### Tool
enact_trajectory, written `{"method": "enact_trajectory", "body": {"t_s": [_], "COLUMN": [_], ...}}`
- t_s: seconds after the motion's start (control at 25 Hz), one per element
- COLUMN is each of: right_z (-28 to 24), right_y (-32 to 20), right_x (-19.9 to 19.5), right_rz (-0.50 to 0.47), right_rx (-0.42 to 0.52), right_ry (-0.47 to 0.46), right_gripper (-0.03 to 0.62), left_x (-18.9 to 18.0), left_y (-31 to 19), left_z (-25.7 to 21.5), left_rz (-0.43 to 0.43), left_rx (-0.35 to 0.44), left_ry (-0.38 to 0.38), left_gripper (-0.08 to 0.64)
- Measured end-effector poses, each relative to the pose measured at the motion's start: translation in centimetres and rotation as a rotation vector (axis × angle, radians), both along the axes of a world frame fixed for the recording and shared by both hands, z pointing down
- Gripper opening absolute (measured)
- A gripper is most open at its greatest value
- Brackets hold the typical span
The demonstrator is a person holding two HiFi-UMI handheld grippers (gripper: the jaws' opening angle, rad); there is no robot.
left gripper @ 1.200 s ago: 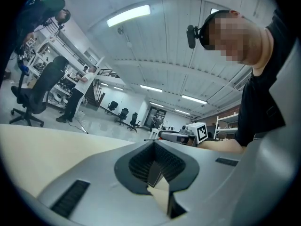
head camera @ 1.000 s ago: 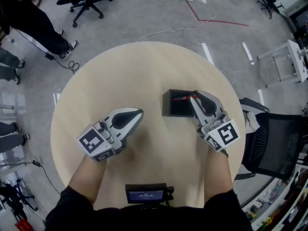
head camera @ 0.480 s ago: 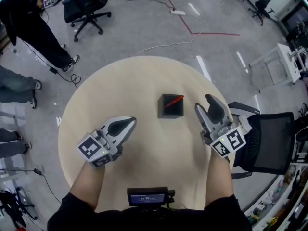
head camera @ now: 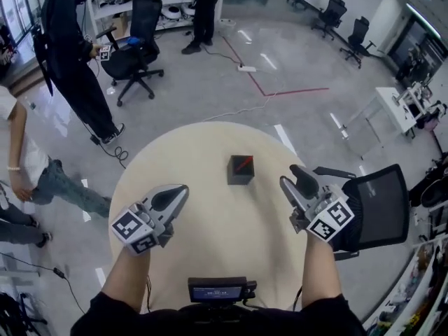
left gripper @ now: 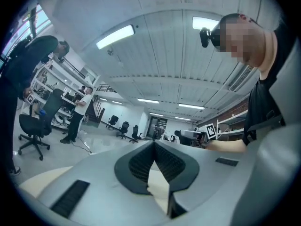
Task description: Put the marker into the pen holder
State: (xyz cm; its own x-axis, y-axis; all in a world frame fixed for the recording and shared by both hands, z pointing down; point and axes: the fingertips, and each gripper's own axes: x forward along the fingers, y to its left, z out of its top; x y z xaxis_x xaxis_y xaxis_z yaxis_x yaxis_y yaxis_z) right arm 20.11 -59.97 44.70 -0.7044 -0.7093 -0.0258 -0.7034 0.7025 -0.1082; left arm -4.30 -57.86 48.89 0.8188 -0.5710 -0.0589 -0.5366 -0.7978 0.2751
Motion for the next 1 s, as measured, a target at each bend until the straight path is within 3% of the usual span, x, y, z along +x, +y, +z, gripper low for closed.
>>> {"method": "enact_trajectory", "body": {"t_s": [0.08,0.2,0.32,0.6,1.0], "right_z": [-1.8,-4.3,-6.4,-10.5,-11.7], "right_y": [2.8,6.8,11.0,20.3,30.2], "right_x": [-0.6,-1.1,-1.8,-1.7,5.0], "right_rz": [0.004,0.036,0.058,0.023,-0.143], "right_rx": [-0.001,0.008,0.018,0.056,0.047], "right_ry": [0.013,0.017,0.007,0.034,-0.034], "right_gripper": [0.171,0.059,0.007,0.005,0.004], "left_x": [-1.2,-2.7,-4.0,-4.6,2.2], "left_y": [2.1,5.0,8.3,16.5,30.2], "left_z": [-2.4,-5.7,-8.4,-13.5,-16.0], "left_rz": [-0.007,0.011,0.038,0.023,-0.134], "left_rx": [0.002,0.034,0.079,0.133,0.133], "left_ry": [-0.003,0.005,0.006,-0.026,0.011], "left_gripper": [0.000,0.000,0.000,0.000,0.000]}}
